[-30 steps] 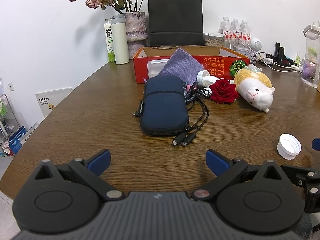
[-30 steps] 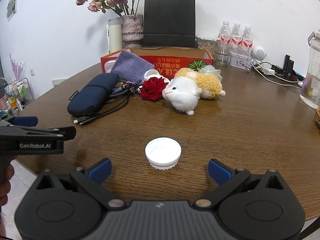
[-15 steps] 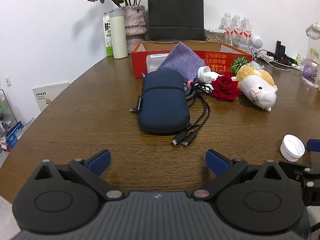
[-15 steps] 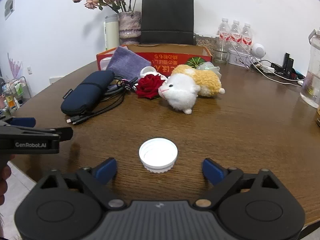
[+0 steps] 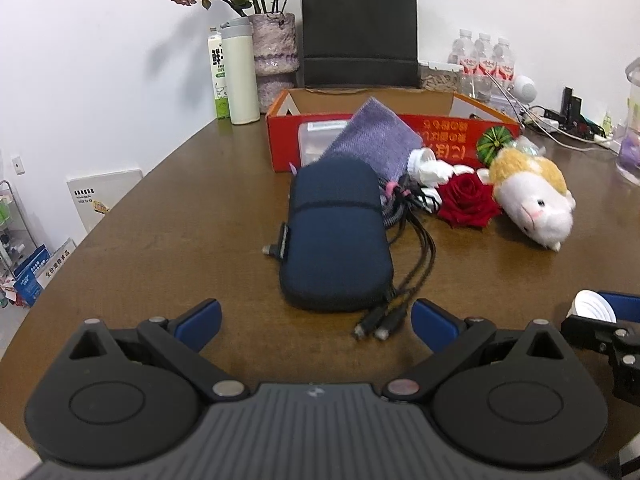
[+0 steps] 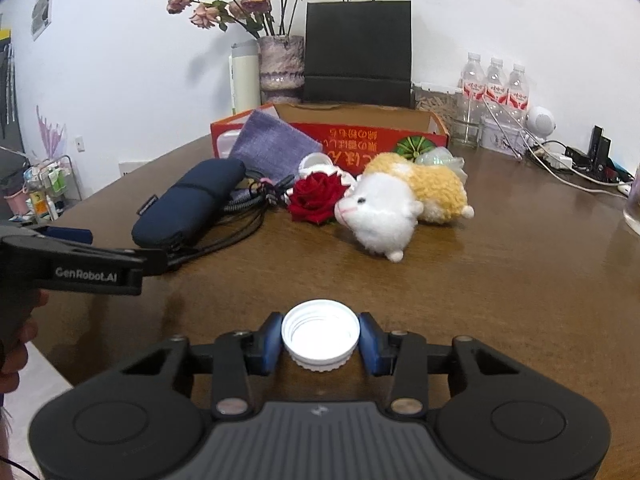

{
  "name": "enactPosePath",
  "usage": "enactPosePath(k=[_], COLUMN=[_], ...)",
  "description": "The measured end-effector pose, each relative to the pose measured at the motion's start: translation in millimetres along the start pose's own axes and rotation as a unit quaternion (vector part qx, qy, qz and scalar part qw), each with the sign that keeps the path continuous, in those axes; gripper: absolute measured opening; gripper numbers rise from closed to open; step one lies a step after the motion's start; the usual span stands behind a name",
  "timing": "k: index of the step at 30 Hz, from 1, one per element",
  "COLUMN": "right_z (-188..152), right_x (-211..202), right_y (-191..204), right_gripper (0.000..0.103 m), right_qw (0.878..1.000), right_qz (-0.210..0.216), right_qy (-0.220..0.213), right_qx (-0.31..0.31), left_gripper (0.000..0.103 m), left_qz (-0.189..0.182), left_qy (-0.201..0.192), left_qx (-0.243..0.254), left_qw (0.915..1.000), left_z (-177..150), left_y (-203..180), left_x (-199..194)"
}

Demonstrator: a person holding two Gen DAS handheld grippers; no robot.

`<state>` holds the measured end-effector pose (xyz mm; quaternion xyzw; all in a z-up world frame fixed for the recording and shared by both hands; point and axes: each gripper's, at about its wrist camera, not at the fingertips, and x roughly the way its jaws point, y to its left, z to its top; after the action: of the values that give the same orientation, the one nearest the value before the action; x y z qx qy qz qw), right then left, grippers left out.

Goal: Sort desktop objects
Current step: 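Grasp the navy pouch with the left gripper while the right gripper holds the cap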

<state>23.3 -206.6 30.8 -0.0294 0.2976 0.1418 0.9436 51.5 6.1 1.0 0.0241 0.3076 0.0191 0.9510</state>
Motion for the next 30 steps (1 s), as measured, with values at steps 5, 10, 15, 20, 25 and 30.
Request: enactPosePath(k=[5,10,15,20,25,30], right_z=[17.3,35.0,49.6,61.1,70.5,75.8], right_x=[4.1,13.8,24.9,35.1,43.8,50.8], right_y=[-2.1,-7.4,-12.7,-18.0,-24.4,-28.0], right_gripper=[0.039,0.039,0.039,0.039,0.039,0.039], right_qw=[1.0,1.0,1.0,1.0,0.999,0.999], right_qz=[0.0,0.007,0.014,0.015,0.017,0.022], right_qy=[-0.016,-0.022,-0.025,-0.027,-0.027,-0.024], right_qx=[-0.007,-0.005,-0.005,-0.003,0.002,0.006], left_gripper=[0.103,0.103,0.103,0.1,0.086,0.075], left_qz=[0.004,-0.005,-0.008,-0.005,-0.012,-0.035], left_qy=[0.007,0.025,0.025,0.033,0.051,0.065], left_qx=[-0.011,-0.027,-0.017,-0.02,-0.027,-0.037], left_qw=[0.9999,0.9993,0.9995,0.9992,0.9983,0.9965], left_z=[18.2,35.6,50.9,61.6,68.1,70.2], left_y=[3.1,7.1,-0.2,-4.8,-4.1,-2.9], left_x=[12.6,29.3,47.1,66.4,82.0,91.4])
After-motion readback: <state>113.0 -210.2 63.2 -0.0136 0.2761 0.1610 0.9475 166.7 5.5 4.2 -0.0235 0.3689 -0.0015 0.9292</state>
